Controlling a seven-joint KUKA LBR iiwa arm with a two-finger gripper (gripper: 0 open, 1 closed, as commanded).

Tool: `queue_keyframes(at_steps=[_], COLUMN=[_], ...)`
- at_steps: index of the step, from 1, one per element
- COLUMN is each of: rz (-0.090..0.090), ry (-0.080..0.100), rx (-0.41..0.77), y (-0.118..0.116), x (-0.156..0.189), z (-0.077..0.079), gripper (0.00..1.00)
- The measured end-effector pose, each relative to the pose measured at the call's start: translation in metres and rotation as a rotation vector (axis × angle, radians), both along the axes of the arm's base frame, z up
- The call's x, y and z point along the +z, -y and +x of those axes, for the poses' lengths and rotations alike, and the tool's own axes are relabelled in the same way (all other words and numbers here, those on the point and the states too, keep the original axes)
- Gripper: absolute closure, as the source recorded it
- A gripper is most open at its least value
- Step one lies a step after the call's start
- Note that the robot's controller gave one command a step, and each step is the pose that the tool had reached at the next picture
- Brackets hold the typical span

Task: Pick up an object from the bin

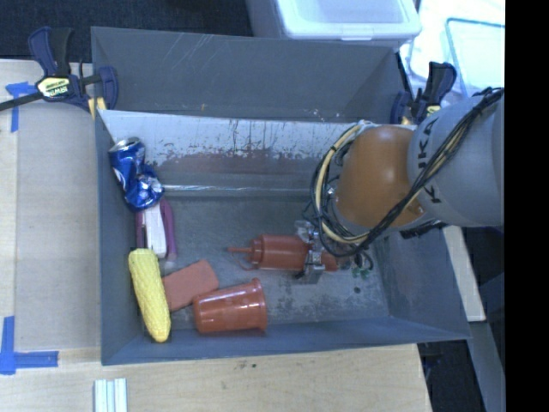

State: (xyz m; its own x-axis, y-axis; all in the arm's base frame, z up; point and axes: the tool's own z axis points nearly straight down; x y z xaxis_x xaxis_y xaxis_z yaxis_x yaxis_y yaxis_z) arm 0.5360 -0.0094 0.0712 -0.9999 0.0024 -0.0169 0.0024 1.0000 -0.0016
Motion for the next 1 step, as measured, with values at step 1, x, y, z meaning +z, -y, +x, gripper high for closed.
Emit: queue_keyframes(at_steps=[1], rz=[0.000], ry=[-0.012], rx=[0.002], y=[-0.0019], x=[0.0252], z=[-0.0064], gripper=[1.00])
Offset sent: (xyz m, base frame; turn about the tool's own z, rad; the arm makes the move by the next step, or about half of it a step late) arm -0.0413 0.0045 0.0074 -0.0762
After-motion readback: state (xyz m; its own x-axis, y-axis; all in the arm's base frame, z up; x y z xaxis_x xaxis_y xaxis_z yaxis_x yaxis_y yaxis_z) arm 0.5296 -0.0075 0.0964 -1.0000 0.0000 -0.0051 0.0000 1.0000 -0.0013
